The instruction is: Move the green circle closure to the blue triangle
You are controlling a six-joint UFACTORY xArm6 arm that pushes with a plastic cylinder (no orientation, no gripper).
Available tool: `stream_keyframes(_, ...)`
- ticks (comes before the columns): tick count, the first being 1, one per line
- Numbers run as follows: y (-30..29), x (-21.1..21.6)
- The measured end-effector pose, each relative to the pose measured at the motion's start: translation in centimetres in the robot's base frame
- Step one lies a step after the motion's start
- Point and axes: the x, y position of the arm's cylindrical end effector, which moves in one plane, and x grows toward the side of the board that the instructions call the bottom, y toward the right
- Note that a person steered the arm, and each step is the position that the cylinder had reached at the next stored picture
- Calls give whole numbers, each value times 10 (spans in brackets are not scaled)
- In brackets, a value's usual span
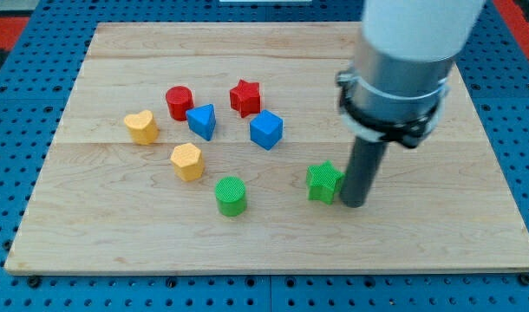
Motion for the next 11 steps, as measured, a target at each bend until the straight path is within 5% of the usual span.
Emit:
stream_keyframes(2, -44, -34)
stream_keyframes(4, -50, 32)
stream_keyframes(5, -98, 32)
stream_keyframes(7, -105, -18)
stream_keyframes(8, -103, 34)
stream_keyframes(11, -133, -14)
